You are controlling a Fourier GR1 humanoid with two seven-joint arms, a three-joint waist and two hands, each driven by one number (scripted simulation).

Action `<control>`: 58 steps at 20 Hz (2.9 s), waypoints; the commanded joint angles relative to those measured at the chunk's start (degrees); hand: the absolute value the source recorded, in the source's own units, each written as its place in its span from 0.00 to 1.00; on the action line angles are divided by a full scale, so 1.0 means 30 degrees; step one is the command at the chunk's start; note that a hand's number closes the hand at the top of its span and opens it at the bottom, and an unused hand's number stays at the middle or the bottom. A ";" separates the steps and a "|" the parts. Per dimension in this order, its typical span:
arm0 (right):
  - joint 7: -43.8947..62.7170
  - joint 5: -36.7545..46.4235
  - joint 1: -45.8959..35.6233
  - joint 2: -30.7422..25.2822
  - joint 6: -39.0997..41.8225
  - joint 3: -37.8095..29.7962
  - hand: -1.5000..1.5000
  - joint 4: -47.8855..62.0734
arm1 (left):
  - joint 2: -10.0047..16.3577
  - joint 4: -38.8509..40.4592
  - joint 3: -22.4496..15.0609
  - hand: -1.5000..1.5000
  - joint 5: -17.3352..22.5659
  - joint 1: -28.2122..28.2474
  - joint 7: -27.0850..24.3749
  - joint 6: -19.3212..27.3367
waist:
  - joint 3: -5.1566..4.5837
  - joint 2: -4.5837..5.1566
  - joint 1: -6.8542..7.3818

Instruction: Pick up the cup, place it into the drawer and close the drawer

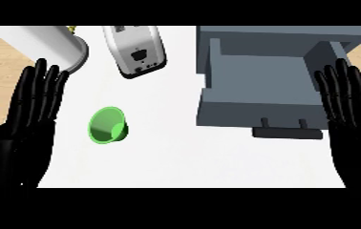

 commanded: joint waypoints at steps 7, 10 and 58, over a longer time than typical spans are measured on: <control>0.1036 -0.1160 -0.0297 -0.0326 0.1383 0.0617 0.00 0.1009 | 0.2518 0.3364 0.0873 0.00 0.9420 0.0830 0.0588 -0.7230 | 0.0083 -0.0330 -0.0528; 0.1387 -0.1885 -0.0309 -0.0614 0.1911 0.0292 0.00 0.1276 | 0.4251 0.5052 0.2728 0.00 1.2326 -0.0133 0.1580 -0.8664 | 0.0126 -0.0439 -0.0605; 0.2438 -0.2407 -0.5438 -0.1070 0.2806 -0.1896 0.00 0.4399 | 0.5412 3.5295 0.3202 0.00 -0.1792 -0.8407 -2.0020 -1.0386 | 0.0021 -0.0251 -0.1210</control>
